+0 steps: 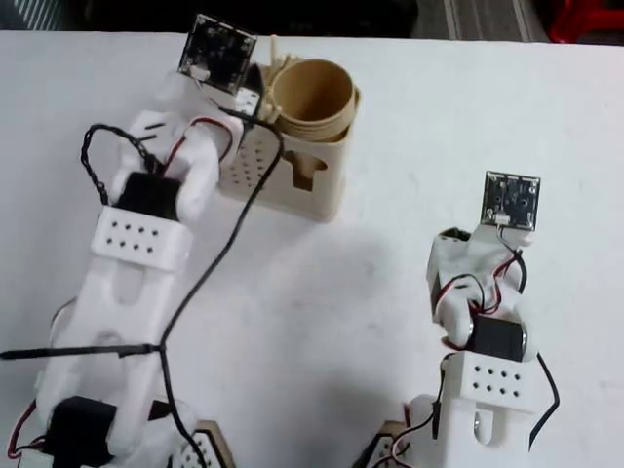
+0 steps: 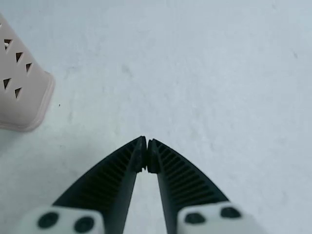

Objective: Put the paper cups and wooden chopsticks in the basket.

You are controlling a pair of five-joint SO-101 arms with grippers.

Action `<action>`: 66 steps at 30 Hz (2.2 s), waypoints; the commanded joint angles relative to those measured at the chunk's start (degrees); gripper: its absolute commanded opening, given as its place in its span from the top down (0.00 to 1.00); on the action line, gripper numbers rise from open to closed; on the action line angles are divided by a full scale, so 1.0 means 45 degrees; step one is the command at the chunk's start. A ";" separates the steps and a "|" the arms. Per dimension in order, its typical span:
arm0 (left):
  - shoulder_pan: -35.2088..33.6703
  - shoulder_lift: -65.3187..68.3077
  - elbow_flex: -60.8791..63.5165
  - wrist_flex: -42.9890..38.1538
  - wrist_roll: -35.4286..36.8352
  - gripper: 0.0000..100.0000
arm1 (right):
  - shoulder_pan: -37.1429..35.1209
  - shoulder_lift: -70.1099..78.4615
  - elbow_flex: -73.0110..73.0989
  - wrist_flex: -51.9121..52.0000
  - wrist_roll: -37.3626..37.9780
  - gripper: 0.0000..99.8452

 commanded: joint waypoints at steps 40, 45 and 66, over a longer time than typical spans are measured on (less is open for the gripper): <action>-0.1260 -1.7377 1.0706 0.2950 -0.0821 0.97 | -0.1201 -0.7746 0.1836 0.1631 0.1836 0.98; -0.1260 -1.8706 1.1741 0.3829 -0.0821 0.97 | -0.1221 -0.9192 0.2716 0.1944 0.1836 0.98; -0.1827 -1.8823 1.5746 0.4962 0.1719 0.97 | -0.4112 -0.9074 0.6154 0.2979 0.1700 0.98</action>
